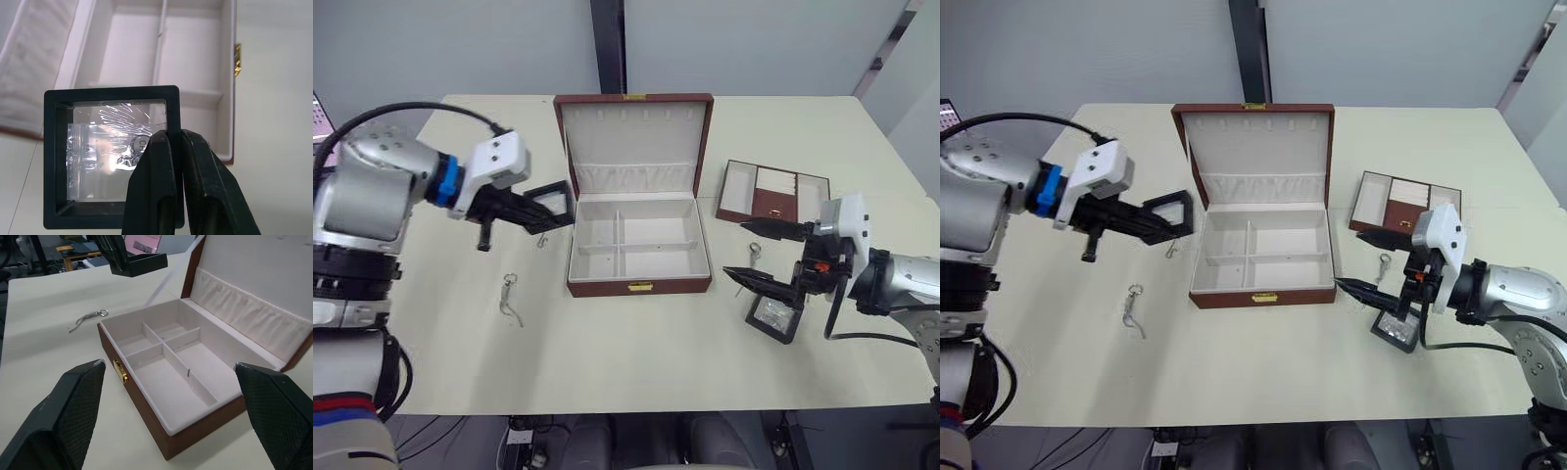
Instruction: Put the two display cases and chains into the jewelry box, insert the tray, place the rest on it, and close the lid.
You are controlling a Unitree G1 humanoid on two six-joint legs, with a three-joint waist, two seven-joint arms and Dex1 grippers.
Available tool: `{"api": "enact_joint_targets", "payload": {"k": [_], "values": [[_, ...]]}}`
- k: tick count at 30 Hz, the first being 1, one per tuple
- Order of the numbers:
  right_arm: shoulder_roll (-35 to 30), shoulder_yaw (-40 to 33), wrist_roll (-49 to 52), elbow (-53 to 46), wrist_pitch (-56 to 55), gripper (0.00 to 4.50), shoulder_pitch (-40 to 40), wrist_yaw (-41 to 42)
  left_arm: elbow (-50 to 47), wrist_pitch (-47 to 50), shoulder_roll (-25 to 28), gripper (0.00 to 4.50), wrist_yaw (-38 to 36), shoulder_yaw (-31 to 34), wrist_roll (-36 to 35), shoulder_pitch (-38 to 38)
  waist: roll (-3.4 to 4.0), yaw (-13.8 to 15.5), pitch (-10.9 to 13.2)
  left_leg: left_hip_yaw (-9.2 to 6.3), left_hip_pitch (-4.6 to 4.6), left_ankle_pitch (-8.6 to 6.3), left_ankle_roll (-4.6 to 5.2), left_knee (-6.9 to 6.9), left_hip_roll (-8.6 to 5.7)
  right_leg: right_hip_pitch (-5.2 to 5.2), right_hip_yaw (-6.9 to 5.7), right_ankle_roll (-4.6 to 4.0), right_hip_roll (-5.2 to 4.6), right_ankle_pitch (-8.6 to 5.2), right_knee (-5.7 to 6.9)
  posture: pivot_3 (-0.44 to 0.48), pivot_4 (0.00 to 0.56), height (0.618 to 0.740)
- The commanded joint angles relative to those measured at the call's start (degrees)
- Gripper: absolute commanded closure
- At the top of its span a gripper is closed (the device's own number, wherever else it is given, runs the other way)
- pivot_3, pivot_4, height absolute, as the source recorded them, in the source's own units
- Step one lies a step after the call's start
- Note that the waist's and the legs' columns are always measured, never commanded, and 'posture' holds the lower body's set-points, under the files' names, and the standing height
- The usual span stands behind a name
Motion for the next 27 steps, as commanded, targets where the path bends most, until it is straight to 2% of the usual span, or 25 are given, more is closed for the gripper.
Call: {"api": "enact_joint_targets", "payload": {"k": [1,8,13,16,24,27], "values": [[-1.33,-4.1,0.17,-2.65,-0.63,0.0,1.57,-1.2,-1.65,1.02,-2.33,4.48,0.8,-1.97,-0.45,-3.03,0.0,-0.04,0.0,0.02,0.01,0.0,0.0,0.0,0.01,0.0,0.01,0.0,0.02,0.0,0.01,0.0,0.15,0.74],[-1.91,-7.36,0.43,-4.59,-0.04,0.0,4.99,-4.0,3.48,-1.73,-9.32,4.48,4.17,-7.15,2.94,-7.04,0.0,0.04,0.0,0.05,0.0,0.0,0.01,0.01,-0.01,0.0,0.09,0.0,0.04,0.0,-0.01,0.0,0.15,0.74],[-2.12,-10.0,0.56,-7.3,0.96,0.0,8.62,-6.47,13.61,-7.23,-18.91,4.48,9.4,-10.21,5.85,-10.15,0.0,0.56,0.0,0.03,-0.02,0.0,0.01,0.03,-0.02,0.02,0.08,0.0,0.09,0.0,-0.03,0.0,0.15,0.74],[-2.09,-10.87,0.64,-8.5,1.36,0.0,9.97,-7.62,18.3,-9.96,-22.45,4.48,11.58,-10.9,7.39,-10.44,-0.03,0.61,0.02,0.06,-0.06,0.0,0.02,0.03,-0.11,0.02,0.1,0.0,-0.01,0.0,-0.06,0.0,0.15,0.74],[-1.67,-11.25,1.17,-10.32,1.73,0.0,11.55,-9.76,27.96,-16.91,-28.37,4.48,16.66,-10.51,10.43,-12.15,-0.04,0.43,0.02,0.07,-0.03,0.0,0.02,0.03,-0.05,0.0,0.14,0.0,0.13,0.0,-0.02,0.0,0.15,0.74],[-1.68,-11.45,1.43,-10.59,1.88,0.0,11.72,-10.23,30.75,-18.69,-29.08,4.48,17.19,-10.77,11.56,-12.58,-0.05,0.46,0.03,0.06,-0.05,0.0,0.02,0.03,-0.06,0.01,0.12,0.0,0.1,0.0,-0.03,0.0,0.15,0.74]]}}
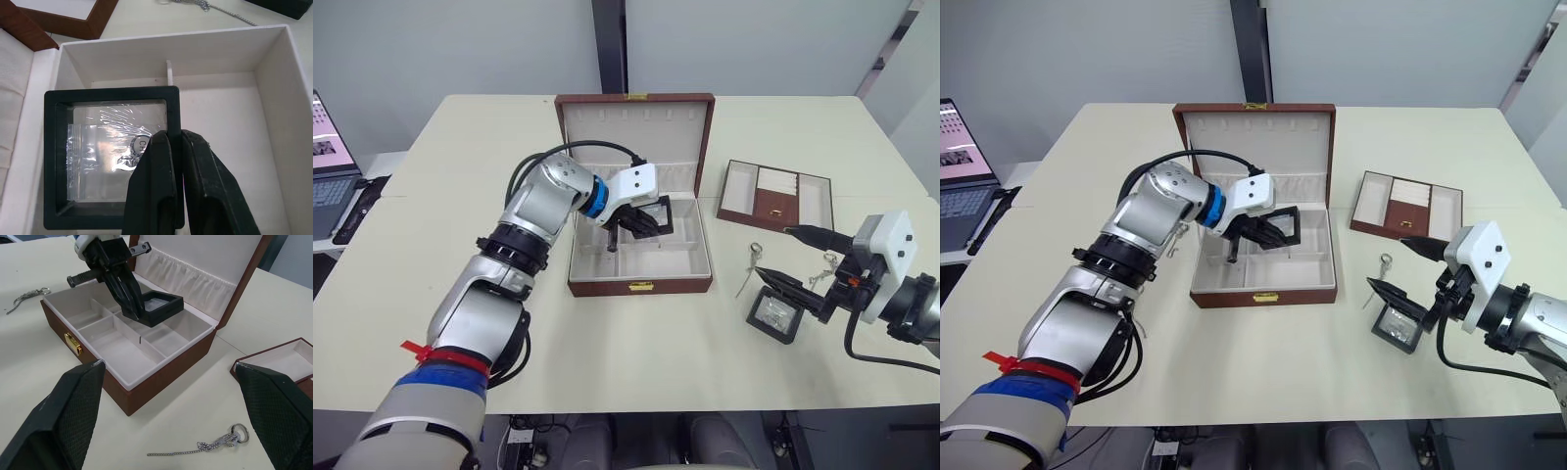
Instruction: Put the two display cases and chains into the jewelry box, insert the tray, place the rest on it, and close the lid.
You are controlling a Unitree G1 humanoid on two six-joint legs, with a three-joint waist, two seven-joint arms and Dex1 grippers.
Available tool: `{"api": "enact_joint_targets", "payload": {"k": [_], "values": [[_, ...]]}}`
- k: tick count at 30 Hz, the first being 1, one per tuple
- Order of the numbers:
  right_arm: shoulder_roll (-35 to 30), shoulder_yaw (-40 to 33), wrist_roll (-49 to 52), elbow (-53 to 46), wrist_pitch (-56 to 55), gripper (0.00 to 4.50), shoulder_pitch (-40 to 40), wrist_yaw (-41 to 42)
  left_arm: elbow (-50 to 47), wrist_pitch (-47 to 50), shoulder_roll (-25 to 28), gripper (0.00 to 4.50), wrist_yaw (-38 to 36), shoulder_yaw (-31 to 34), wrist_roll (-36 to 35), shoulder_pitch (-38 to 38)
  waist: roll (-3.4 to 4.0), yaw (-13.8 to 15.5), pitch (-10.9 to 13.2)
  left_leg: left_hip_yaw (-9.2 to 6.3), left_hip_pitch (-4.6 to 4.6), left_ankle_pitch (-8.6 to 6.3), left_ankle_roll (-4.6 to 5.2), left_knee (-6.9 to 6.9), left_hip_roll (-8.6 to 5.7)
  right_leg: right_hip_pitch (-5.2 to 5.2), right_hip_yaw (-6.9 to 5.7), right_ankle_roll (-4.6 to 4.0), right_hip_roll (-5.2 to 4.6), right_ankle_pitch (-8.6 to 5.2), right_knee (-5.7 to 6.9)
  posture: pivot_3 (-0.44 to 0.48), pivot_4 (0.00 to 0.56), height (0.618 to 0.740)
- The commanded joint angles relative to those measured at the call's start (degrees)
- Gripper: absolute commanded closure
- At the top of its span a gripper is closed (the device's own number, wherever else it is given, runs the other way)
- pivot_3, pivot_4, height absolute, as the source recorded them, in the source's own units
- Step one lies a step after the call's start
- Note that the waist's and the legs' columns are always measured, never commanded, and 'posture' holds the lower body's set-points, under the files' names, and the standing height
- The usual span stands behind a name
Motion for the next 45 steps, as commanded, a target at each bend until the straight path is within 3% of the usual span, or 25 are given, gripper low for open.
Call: {"api": "enact_joint_targets", "payload": {"k": [1,20,34,40,45], "values": [[-0.21,-2.08,1.06,-2.0,-0.3,0.0,0.2,-0.68,2.38,-3.4,-0.25,4.48,0.99,0.14,1.66,-1.93,0.0,-0.03,0.0,0.0,0.01,0.0,0.0,-0.01,0.0,0.0,0.0,0.0,0.0,0.0,0.0,0.0,0.15,0.74],[-0.24,-1.66,1.04,-2.02,-0.26,0.0,0.66,-0.97,7.42,-6.35,-1.8,4.48,1.22,0.51,4.41,-1.52,0.0,-0.02,0.0,0.01,0.02,0.0,0.0,-0.01,0.0,0.0,0.0,0.0,0.02,0.0,0.01,0.0,0.15,0.74],[-0.3,-1.38,0.52,-0.68,-0.92,0.0,0.32,-0.06,6.33,-5.01,-1.83,0.12,0.61,2.19,2.41,-2.01,0.0,-0.02,0.0,0.0,0.02,0.0,0.0,-0.01,0.01,0.0,0.0,0.0,0.02,0.0,0.01,0.0,0.15,0.74],[-0.71,-2.09,-0.19,2.96,-2.52,0.0,0.52,2.84,3.01,-2.79,-0.75,0.05,-1.09,6.47,-2.12,-1.4,0.0,-0.02,0.0,0.0,0.02,0.0,0.0,-0.01,0.01,0.0,-0.01,0.0,0.02,0.0,0.01,0.0,0.15,0.74],[-0.55,-2.23,-2.14,10.94,-5.94,0.0,1.13,6.81,-9.23,5.67,3.43,0.05,-4.11,13.61,-11.01,3.49,0.02,-0.17,-0.01,0.02,0.04,0.02,-0.04,-0.01,0.07,0.0,0.01,0.0,0.02,0.0,0.02,0.0,0.15,0.74]]}}
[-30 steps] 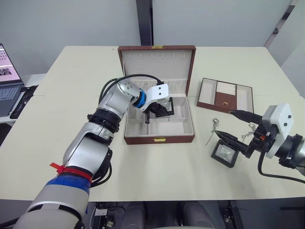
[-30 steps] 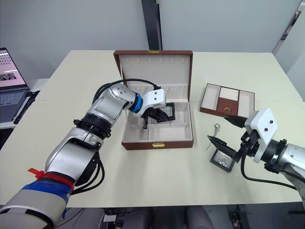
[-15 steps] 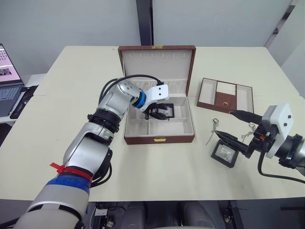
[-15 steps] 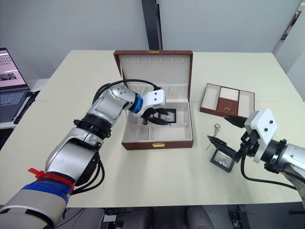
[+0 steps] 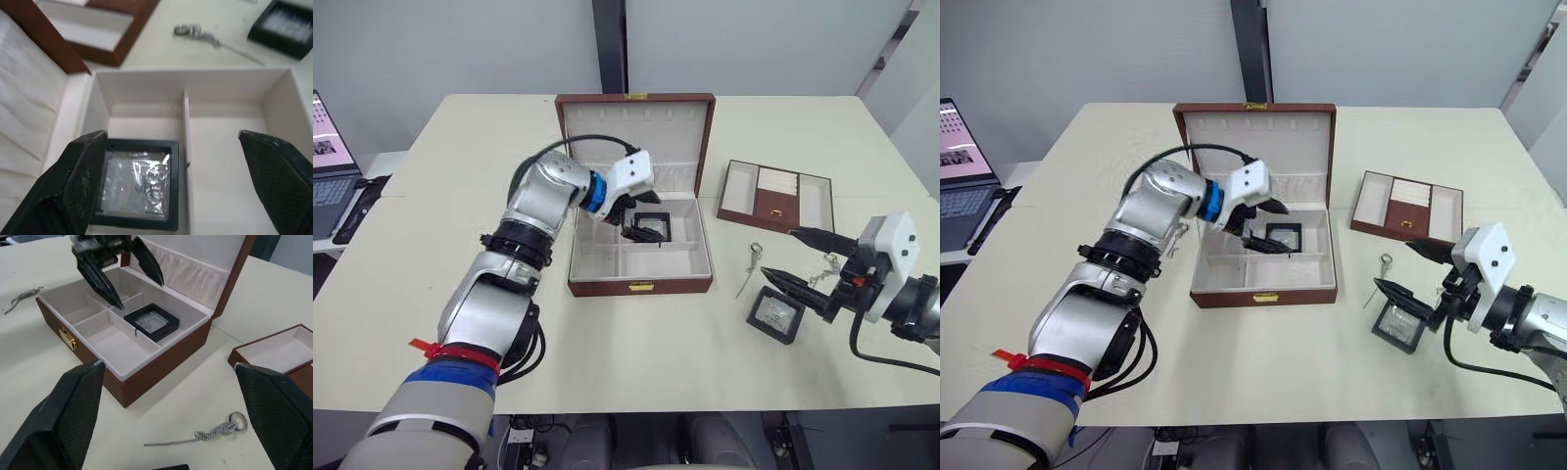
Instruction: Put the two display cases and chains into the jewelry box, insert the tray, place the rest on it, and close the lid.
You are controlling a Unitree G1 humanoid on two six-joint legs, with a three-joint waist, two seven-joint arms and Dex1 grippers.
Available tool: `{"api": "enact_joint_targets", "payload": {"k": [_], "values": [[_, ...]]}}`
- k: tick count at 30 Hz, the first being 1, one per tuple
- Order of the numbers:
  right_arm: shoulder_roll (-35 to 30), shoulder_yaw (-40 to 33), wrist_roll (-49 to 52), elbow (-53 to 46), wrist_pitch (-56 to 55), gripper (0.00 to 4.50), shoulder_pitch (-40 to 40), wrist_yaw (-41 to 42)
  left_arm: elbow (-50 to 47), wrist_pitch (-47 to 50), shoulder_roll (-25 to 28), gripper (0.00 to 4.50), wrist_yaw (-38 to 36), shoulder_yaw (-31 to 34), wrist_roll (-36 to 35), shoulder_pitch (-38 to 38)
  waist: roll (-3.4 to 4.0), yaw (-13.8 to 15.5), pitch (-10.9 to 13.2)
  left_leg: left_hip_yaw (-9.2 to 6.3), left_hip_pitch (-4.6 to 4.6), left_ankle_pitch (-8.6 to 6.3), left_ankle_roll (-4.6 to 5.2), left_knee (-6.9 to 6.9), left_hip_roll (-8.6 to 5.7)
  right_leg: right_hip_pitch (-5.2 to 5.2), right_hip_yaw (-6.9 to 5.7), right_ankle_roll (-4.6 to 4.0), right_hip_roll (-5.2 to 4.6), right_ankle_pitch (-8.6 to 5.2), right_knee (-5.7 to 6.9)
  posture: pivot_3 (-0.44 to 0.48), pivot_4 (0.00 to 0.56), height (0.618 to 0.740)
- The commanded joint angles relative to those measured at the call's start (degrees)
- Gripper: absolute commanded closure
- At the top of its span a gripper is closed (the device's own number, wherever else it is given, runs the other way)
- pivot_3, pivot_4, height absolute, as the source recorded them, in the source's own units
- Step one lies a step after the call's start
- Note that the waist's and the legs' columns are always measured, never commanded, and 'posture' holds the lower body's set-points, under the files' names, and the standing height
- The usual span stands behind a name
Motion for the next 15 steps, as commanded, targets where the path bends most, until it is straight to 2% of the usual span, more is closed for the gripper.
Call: {"api": "enact_joint_targets", "payload": {"k": [1,8,13,15], "values": [[-0.52,-1.97,-2.08,4.45,-3.7,0.0,0.76,2.86,-9.45,6.18,3.23,0.05,-1.1,5.56,-6.44,3.09,0.01,-0.04,-0.01,0.0,0.01,0.02,-0.04,0.0,0.01,0.0,0.0,0.0,0.0,0.0,0.01,0.0,0.15,0.74],[-2.37,-0.81,-7.78,24.07,-11.49,0.0,-0.81,11.03,-32.72,20.04,13.63,0.05,3.36,17.81,-17.06,21.04,0.05,-0.15,-0.03,0.02,0.06,0.05,-0.08,0.0,0.03,0.02,0.05,0.0,-0.06,0.0,0.01,0.0,0.15,0.74],[-3.26,0.67,-10.97,32.72,-15.67,0.0,-3.35,14.73,-40.93,24.11,20.31,0.05,8.54,25.69,-19.76,33.31,0.06,-0.09,-0.03,0.01,0.09,-0.01,0.01,0.0,0.1,0.02,0.05,0.0,-0.2,0.0,0.01,0.0,0.15,0.74],[-3.43,1.53,-11.95,35.79,-16.7,0.0,-5.0,16.04,-43.61,25.63,23.1,0.05,10.64,30.93,-20.42,39.77,0.06,-0.07,-0.03,0.0,0.09,-0.01,0.02,0.0,0.06,0.04,0.01,0.0,-0.28,0.0,0.0,0.0,0.15,0.74]]}}
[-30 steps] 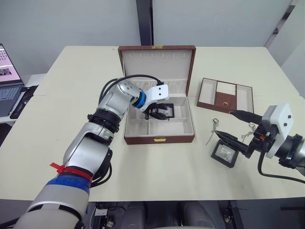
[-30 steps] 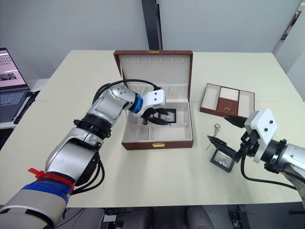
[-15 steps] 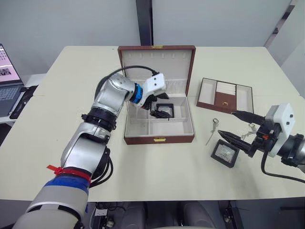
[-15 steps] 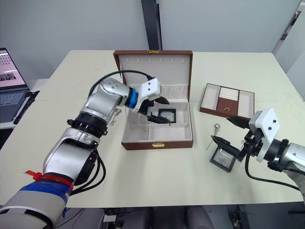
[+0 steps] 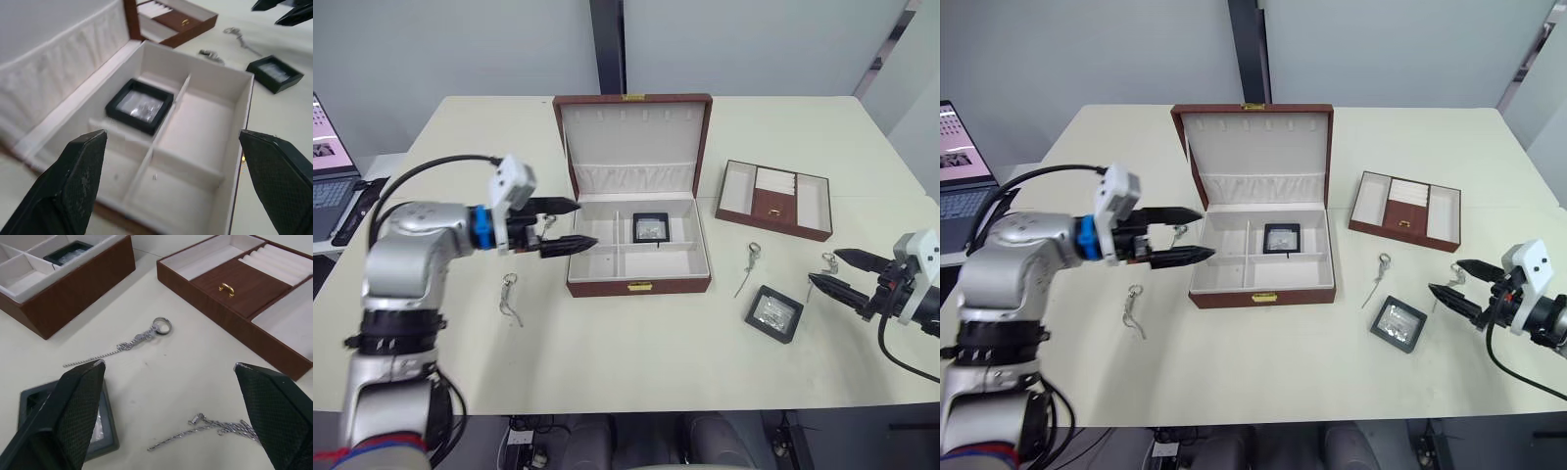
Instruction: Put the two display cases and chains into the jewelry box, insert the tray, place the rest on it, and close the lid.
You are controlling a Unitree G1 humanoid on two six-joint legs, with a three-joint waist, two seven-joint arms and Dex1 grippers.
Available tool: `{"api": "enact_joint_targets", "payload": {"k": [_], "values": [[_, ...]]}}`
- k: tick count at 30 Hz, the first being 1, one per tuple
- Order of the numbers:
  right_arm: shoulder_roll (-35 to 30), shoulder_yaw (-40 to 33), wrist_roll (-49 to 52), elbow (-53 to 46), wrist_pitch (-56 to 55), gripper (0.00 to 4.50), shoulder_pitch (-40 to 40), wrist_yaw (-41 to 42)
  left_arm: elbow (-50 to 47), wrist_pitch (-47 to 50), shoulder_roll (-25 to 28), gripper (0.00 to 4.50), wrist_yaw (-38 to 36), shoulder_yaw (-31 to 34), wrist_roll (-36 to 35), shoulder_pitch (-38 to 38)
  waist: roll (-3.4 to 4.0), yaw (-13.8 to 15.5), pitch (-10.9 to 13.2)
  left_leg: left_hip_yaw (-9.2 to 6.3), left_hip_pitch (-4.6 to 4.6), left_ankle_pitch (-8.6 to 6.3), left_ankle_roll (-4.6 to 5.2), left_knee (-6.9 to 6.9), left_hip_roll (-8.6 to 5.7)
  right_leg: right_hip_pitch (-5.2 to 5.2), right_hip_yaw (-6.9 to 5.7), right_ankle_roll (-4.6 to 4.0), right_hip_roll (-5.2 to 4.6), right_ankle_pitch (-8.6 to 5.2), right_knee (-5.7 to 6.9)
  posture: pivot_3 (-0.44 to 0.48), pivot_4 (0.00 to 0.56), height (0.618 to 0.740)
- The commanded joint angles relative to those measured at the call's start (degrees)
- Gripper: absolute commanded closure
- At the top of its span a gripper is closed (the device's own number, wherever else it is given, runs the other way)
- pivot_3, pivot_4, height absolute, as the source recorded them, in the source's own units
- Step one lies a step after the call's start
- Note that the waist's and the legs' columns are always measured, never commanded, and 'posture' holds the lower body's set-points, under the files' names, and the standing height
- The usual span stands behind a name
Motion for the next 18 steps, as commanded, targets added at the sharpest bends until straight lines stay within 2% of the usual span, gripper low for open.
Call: {"api": "enact_joint_targets", "payload": {"k": [1,7,10,18], "values": [[-1.61,0.33,-1.52,3.85,-3.2,0.0,-2.72,2.63,-6.25,2.46,4.29,0.05,3.65,10.05,-2.54,8.2,0.0,-0.17,0.0,0.03,0.01,0.0,0.0,0.0,0.02,-0.01,0.03,0.0,-0.01,0.0,0.0,0.0,0.15,0.74],[-2.49,1.51,-3.78,9.55,-5.16,0.0,-5.5,5.11,-9.68,-0.89,5.52,0.05,7.69,21.5,-3.27,21.68,0.01,0.1,0.0,0.01,0.02,-0.01,0.01,-0.03,0.0,0.02,0.0,0.0,-0.08,0.0,-0.03,0.0,0.15,0.74],[-3.26,1.63,-4.72,11.19,-5.59,0.0,-6.08,5.8,-8.05,-3.61,5.49,0.05,9.77,25.81,-2.14,26.72,0.01,0.23,0.0,0.0,0.01,-0.01,0.01,-0.03,-0.03,0.04,-0.03,0.0,-0.11,0.0,-0.06,0.0,0.15,0.74],[-4.78,0.3,-5.59,12.37,-6.24,0.0,-3.89,6.57,-3.91,-9.1,4.49,0.05,15.94,31.21,-0.54,34.58,0.01,0.12,0.0,0.02,0.04,-0.02,0.02,-0.05,-0.01,0.04,-0.01,0.0,-0.12,0.0,-0.06,0.0,0.15,0.74]]}}
